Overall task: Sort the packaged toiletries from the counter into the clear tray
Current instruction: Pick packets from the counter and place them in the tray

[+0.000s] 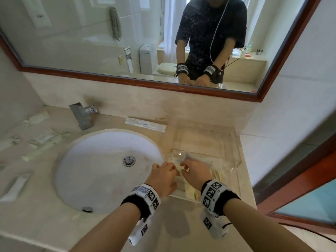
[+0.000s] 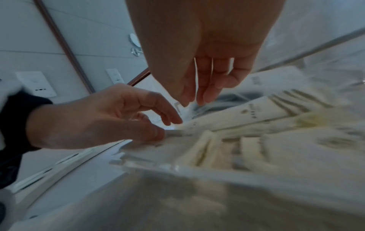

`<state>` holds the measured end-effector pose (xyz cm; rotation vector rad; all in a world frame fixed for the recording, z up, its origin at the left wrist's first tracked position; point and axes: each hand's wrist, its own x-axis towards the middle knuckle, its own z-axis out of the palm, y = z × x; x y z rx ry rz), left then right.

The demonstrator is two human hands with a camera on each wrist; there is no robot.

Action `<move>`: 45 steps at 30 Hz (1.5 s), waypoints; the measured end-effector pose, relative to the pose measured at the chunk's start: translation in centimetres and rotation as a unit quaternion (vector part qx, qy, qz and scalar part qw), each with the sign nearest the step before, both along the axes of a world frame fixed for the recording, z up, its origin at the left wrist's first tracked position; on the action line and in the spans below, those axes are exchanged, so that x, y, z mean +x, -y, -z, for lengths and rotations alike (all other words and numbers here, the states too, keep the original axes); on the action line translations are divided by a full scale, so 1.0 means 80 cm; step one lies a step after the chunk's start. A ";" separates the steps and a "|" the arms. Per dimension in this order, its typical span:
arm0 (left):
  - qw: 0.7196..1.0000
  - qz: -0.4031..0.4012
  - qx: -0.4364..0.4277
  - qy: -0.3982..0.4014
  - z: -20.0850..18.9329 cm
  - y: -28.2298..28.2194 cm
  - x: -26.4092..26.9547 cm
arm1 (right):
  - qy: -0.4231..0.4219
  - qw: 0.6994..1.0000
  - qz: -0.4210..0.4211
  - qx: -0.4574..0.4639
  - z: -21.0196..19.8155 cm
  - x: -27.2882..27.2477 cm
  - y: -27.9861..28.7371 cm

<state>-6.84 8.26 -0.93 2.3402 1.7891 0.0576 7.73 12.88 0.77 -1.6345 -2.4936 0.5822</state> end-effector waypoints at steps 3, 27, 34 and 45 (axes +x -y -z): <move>0.998 -0.052 0.015 0.014 -0.009 0.024 -0.052 | -0.030 0.998 -0.050 0.008 -0.010 -0.062 0.003; 0.955 -0.296 0.012 0.009 -0.026 0.210 -0.621 | 0.042 0.978 -0.182 -0.094 -0.018 -0.610 0.134; 0.926 -0.377 0.005 0.032 -0.009 0.197 -0.671 | 0.084 0.974 -0.126 -0.167 0.001 -0.663 0.139; 0.896 -0.437 -0.078 0.001 0.016 0.170 -0.707 | 0.168 0.954 -0.211 -0.129 0.027 -0.688 0.141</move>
